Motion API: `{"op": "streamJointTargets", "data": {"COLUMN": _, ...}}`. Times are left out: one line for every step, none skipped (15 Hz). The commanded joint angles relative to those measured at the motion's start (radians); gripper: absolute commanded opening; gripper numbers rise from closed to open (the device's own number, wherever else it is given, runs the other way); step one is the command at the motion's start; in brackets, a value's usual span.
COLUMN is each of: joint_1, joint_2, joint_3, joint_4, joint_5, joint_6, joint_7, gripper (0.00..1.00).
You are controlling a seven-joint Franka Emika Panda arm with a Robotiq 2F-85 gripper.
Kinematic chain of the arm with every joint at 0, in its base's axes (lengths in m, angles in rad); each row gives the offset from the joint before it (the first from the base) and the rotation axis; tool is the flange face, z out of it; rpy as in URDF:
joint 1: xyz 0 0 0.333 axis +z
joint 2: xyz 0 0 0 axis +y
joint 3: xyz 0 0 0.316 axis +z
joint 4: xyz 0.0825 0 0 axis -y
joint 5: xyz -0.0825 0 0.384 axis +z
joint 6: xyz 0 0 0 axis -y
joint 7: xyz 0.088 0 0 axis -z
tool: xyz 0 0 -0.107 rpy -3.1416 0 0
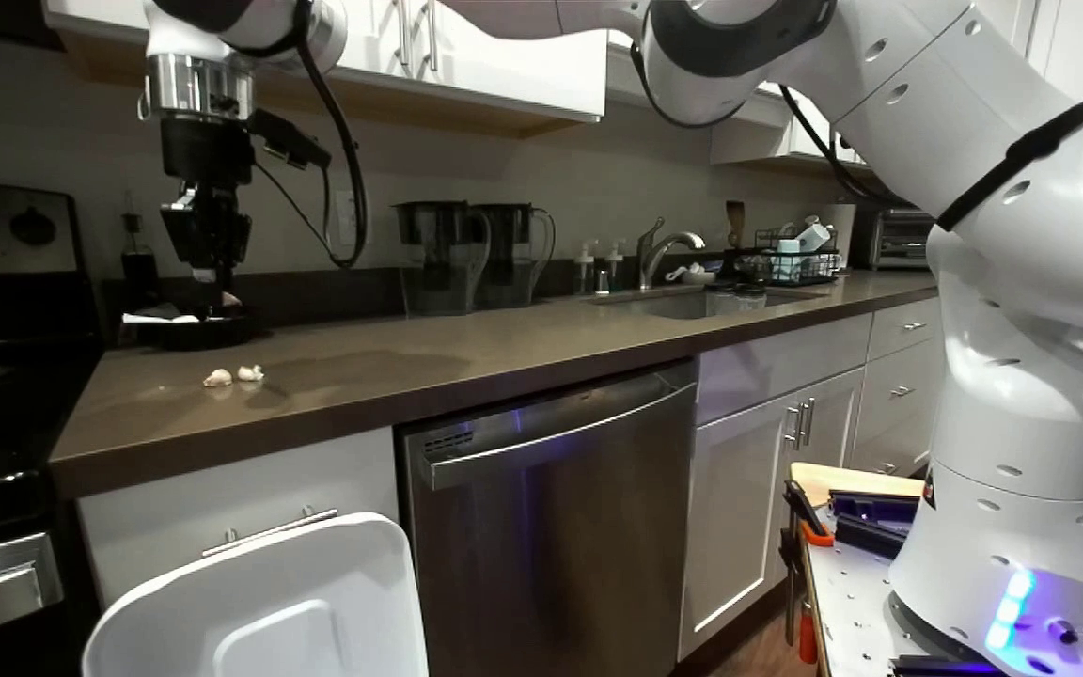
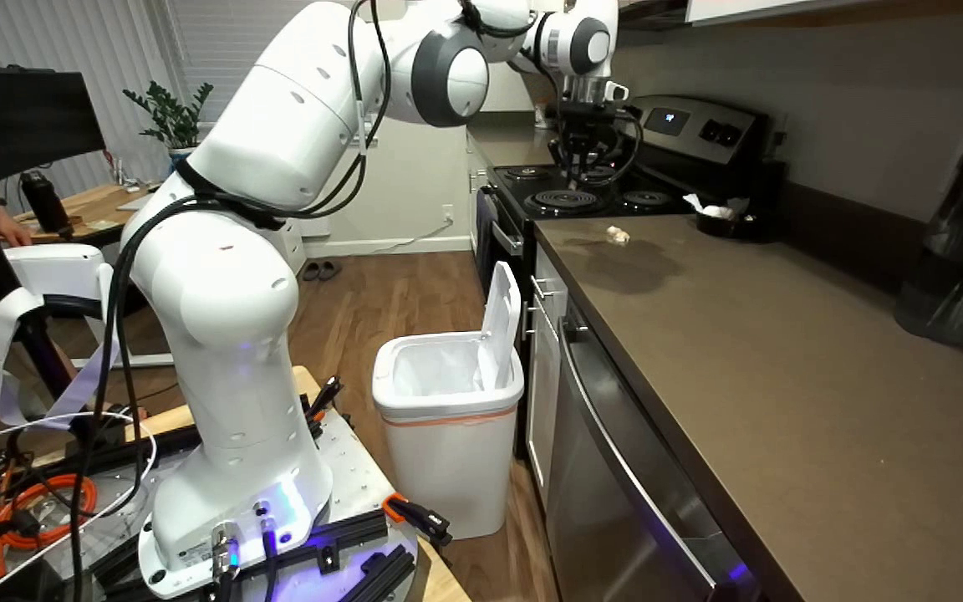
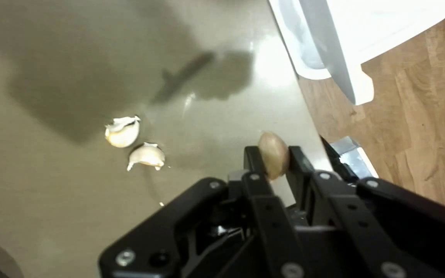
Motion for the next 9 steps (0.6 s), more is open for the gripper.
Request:
{"op": "streamJointTargets", "data": {"joint_1": -0.016, "joint_2": -0.156, "joint_3": 0.050, "joint_4": -0.230, "joint_5": 0.062, "joint_6": 0.061, "joint_7": -0.016, "gripper": 0.05}}
{"op": "streamJointTargets", "data": {"joint_1": -0.020, "joint_2": -0.183, "joint_3": 0.061, "joint_4": -0.271, "joint_5": 0.080, "joint_6": 0.069, "joint_7": -0.017, "gripper": 0.05}}
{"op": "streamJointTargets", "data": {"joint_1": -0.022, "joint_2": -0.212, "joint_3": 0.068, "joint_4": -0.316, "joint_5": 0.092, "joint_6": 0.078, "joint_7": -0.014, "gripper": 0.05}}
{"op": "streamJointTargets", "data": {"joint_1": -0.024, "joint_2": -0.241, "joint_3": 0.076, "joint_4": -0.362, "joint_5": 0.109, "joint_6": 0.086, "joint_7": -0.014, "gripper": 0.05}}
{"op": "streamJointTargets", "data": {"joint_1": -0.024, "joint_2": -0.269, "joint_3": 0.080, "joint_4": -0.408, "joint_5": 0.118, "joint_6": 0.100, "joint_7": -0.016, "gripper": 0.05}}
{"op": "streamJointTargets", "data": {"joint_1": -0.021, "joint_2": -0.301, "joint_3": 0.082, "joint_4": -0.456, "joint_5": 0.123, "joint_6": 0.114, "joint_7": -0.017, "gripper": 0.05}}
{"op": "streamJointTargets", "data": {"joint_1": -0.022, "joint_2": -0.331, "joint_3": 0.086, "joint_4": -0.505, "joint_5": 0.134, "joint_6": 0.126, "joint_7": -0.020, "gripper": 0.05}}
{"op": "streamJointTargets", "data": {"joint_1": -0.020, "joint_2": -0.361, "joint_3": 0.090, "joint_4": -0.554, "joint_5": 0.141, "joint_6": 0.141, "joint_7": -0.021, "gripper": 0.05}}
{"op": "streamJointTargets", "data": {"joint_1": -0.016, "joint_2": -0.388, "joint_3": 0.091, "joint_4": -0.601, "joint_5": 0.142, "joint_6": 0.161, "joint_7": -0.021, "gripper": 0.05}}
